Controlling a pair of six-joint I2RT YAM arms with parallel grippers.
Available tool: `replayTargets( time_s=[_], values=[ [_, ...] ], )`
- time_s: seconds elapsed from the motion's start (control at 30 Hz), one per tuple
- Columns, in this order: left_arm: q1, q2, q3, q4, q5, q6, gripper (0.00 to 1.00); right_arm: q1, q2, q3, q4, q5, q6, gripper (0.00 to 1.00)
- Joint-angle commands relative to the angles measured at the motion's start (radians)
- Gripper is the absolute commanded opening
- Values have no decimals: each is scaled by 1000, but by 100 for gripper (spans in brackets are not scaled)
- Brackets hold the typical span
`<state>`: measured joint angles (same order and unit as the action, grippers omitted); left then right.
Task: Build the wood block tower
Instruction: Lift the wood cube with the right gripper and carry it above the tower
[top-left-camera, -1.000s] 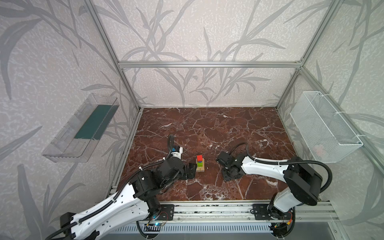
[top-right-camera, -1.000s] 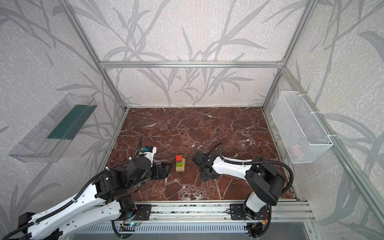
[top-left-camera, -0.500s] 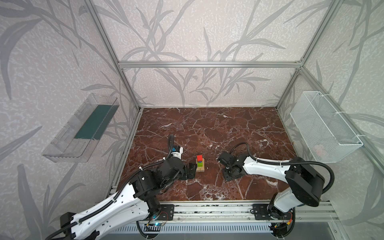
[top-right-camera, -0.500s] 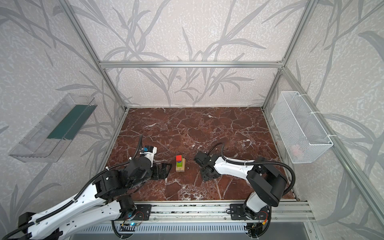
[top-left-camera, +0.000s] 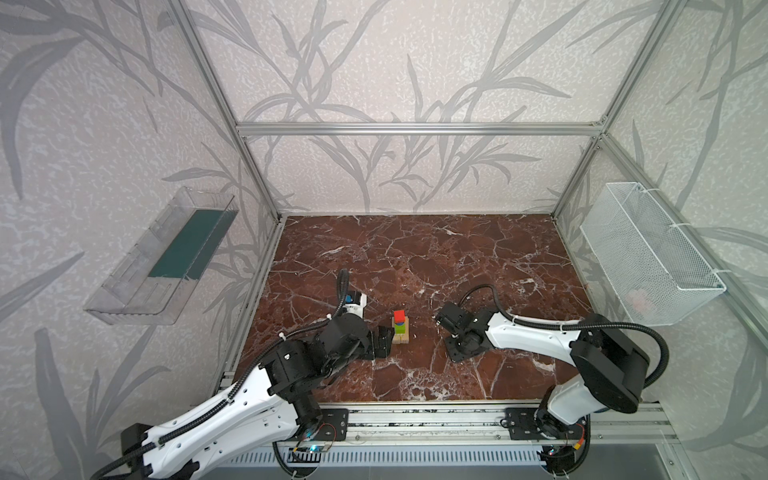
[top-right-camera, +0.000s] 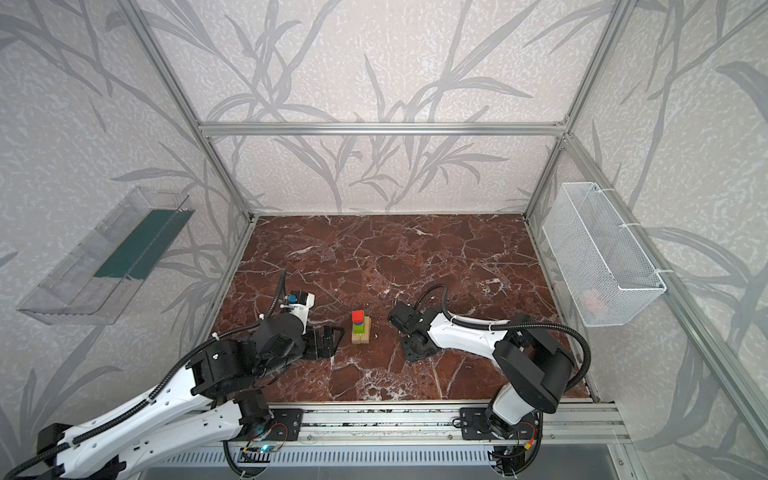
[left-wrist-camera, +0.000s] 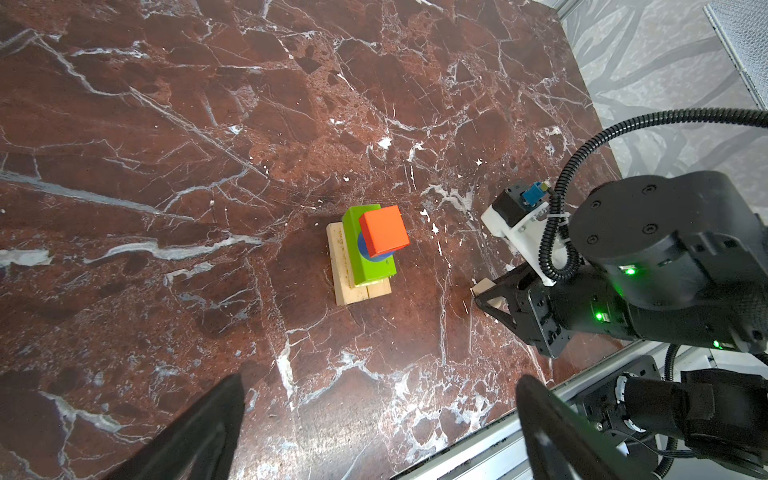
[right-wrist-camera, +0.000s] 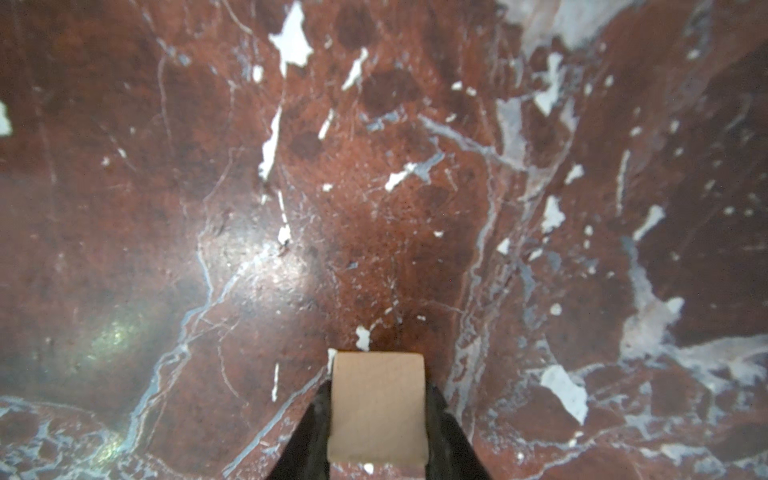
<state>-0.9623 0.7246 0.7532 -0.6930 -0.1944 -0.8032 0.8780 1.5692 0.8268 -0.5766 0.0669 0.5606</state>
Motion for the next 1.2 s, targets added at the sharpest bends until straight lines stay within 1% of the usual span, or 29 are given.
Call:
replayTargets(
  time_s=[0.0, 0.17, 0.37, 0.53, 0.63, 0.77, 0.93, 1.07, 1.17],
  values=[
    [-5, 1, 38, -7, -35, 15, 99, -4, -32, -8, -5, -27, -37, 31],
    [-5, -8, 41, -7, -39, 18, 99, -5, -92, 18, -38, -21, -101, 28],
    [-4, -22, 61, -48, -39, 49, 100, -4, -172, 96, -112, -18, -199, 26],
    [-4, -47, 72, -110, -64, 52, 99, -4, -221, 175, -141, -48, -326, 25],
    [-4, -68, 77, -149, -72, 49, 99, -4, -219, 236, -147, -70, -404, 24],
    [-4, -101, 68, -193, -93, 43, 99, -4, -170, 356, -157, -120, -509, 21],
    [-4, -130, 76, -257, -107, 24, 99, -4, -47, 516, -192, -166, -633, 19],
    [-4, -144, 88, -306, -122, 22, 100, -4, 59, 645, -237, -256, -767, 17],
    [-4, -155, 92, -325, -130, 10, 99, -4, 122, 727, -284, -290, -853, 17]
  ],
)
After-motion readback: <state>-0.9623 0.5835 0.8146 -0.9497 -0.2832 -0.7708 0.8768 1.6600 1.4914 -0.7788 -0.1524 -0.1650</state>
